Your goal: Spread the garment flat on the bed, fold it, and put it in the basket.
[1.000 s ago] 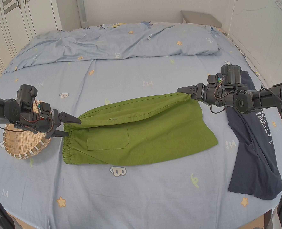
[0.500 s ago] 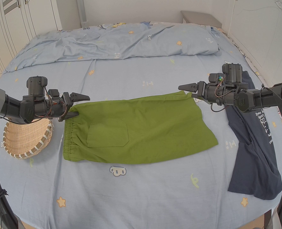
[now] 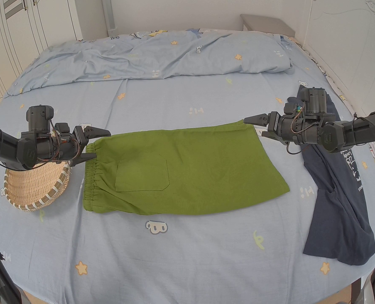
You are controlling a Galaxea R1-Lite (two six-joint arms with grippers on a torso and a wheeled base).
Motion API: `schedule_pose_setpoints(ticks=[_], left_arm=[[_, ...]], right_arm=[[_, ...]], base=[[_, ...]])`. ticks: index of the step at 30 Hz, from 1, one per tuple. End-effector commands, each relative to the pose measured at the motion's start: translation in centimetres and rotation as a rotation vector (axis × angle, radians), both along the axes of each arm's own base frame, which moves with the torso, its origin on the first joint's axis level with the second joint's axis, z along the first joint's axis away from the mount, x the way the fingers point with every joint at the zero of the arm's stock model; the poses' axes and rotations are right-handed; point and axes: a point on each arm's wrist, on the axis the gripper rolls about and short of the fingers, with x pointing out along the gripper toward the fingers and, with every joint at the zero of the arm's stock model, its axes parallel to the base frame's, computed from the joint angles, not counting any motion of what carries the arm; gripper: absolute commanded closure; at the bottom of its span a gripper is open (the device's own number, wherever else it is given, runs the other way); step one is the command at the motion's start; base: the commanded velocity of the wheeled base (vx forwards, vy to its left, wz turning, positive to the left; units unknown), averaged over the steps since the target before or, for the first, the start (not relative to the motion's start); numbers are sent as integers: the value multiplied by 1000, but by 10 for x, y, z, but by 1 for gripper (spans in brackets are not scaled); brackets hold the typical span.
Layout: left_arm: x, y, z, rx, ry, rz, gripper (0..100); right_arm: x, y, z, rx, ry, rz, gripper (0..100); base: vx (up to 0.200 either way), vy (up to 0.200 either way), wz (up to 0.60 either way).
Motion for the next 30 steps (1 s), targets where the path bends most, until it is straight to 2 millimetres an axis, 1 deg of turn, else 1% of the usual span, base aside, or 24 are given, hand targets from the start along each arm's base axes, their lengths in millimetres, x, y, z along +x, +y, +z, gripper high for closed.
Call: schedule_pose_setpoints(ticks=[1, 2, 3, 4, 7, 8, 9, 10, 12, 13, 14, 21, 23, 27, 28, 29, 30], left_arm=[[-70, -5, 27, -14, -42, -42, 0], [-77, -5, 24, -12, -33, -41, 0], [-77, -5, 24, -12, -33, -41, 0], [-92, -6, 6, 14, -3, -49, 0], [-112, -6, -28, 100, 23, -89, 0], [-115, -6, -33, 123, 13, -105, 0], [-116, -6, -34, 127, 9, -106, 0], [-120, -5, -45, 154, 8, -120, 0], [-122, -4, -54, 155, 30, -114, 0], [-122, -4, -55, 155, 31, -113, 0], [-125, 3, -57, 175, 34, -71, 0], [-129, 16, -58, 178, 40, -11, 0], [-127, 15, -62, 179, 50, -16, 0], [-115, 13, -79, 184, 76, -37, 0], [-114, 12, -80, 184, 74, -40, 0], [-109, 8, -88, 184, 77, -53, 0], [-109, 8, -88, 184, 77, -53, 0]], right_arm=[[-55, -18, 42, 72, 27, -82, 0], [-61, -20, 46, 82, 29, -89, 0], [-61, -20, 46, 82, 29, -89, 0], [-74, -25, 52, 95, 39, -100, 0], [-85, -26, 56, 100, 39, -97, 0], [-86, -26, 57, 101, 39, -98, 0], [-87, -26, 58, 101, 36, -97, 0], [-91, -25, 59, 100, 34, -88, 0], [-94, -25, 60, 100, 33, -88, 0], [-94, -25, 60, 100, 34, -88, 0], [-94, -24, 59, 100, 36, -84, 0], [-96, -17, 56, 94, 44, -65, 0], [-96, -16, 55, 94, 47, -62, 0], [-96, -15, 55, 93, 47, -62, 0], [-96, -15, 55, 92, 46, -61, 0], [-95, -15, 55, 93, 48, -62, 0], [-95, -15, 55, 93, 48, -62, 0]], base=[[0, 0, 0], [0, 0, 0], [0, 0, 0], [0, 0, 0], [0, 0, 0], [0, 0, 0], [0, 0, 0], [0, 0, 0], [0, 0, 0], [0, 0, 0], [0, 0, 0], [0, 0, 0], [0, 0, 0], [0, 0, 0], [0, 0, 0], [0, 0, 0], [0, 0, 0]])
